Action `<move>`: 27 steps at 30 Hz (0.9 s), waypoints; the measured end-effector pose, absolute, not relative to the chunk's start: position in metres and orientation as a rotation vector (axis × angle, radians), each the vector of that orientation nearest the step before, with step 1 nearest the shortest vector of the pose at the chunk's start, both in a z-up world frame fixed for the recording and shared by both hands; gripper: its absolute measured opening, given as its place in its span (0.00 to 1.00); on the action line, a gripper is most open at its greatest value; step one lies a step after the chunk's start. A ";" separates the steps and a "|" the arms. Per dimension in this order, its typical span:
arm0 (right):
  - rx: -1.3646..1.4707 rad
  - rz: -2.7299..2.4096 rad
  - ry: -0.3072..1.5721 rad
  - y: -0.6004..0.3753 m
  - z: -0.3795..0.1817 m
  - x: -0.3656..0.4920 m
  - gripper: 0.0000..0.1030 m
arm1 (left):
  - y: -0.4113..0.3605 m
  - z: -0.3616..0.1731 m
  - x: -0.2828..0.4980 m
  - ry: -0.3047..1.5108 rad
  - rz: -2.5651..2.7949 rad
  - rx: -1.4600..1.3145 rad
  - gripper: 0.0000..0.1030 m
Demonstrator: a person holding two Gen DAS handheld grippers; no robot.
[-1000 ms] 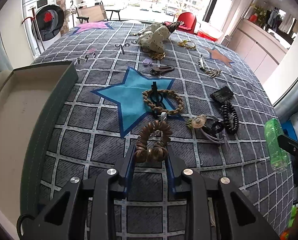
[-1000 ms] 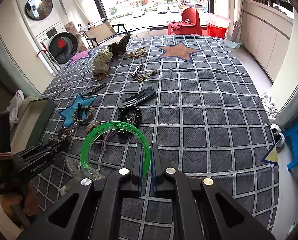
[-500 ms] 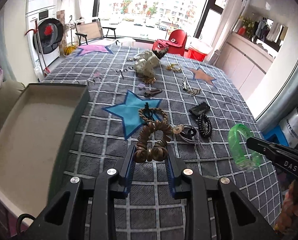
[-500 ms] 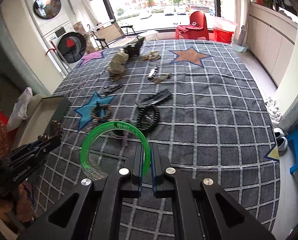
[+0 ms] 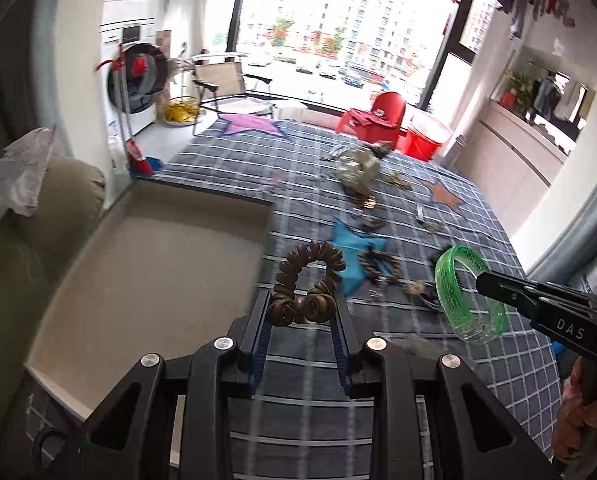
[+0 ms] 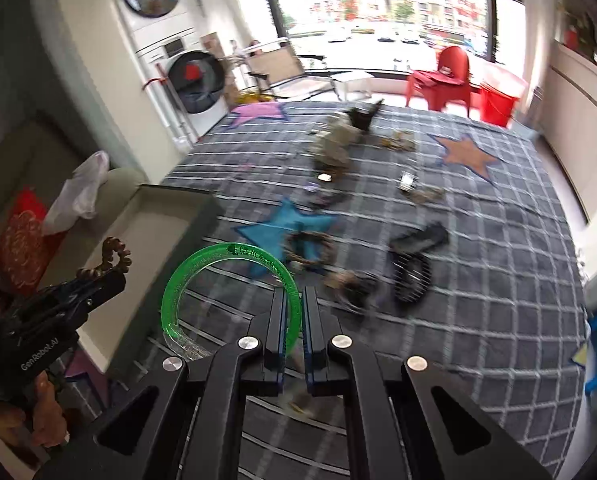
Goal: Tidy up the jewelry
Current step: 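Lift the bracelet and bangle and carry both tools over the beige tray, then open both tools to drop the bracelet and bangle into the tray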
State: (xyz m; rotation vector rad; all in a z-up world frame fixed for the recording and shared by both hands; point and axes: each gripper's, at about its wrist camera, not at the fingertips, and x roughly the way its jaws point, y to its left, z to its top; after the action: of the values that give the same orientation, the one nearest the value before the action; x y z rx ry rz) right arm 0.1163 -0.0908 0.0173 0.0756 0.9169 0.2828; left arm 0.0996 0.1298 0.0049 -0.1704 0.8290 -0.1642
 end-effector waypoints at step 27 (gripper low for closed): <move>-0.006 0.399 1.069 0.082 -0.040 0.262 0.07 | 0.247 -0.076 0.219 1.007 0.055 -0.158 0.30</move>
State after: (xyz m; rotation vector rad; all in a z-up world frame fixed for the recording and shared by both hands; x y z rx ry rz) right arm 0.2615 0.0820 -0.0399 -0.0062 1.0687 0.3990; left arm 0.2190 0.2466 -0.0764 -0.1582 1.0072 0.0546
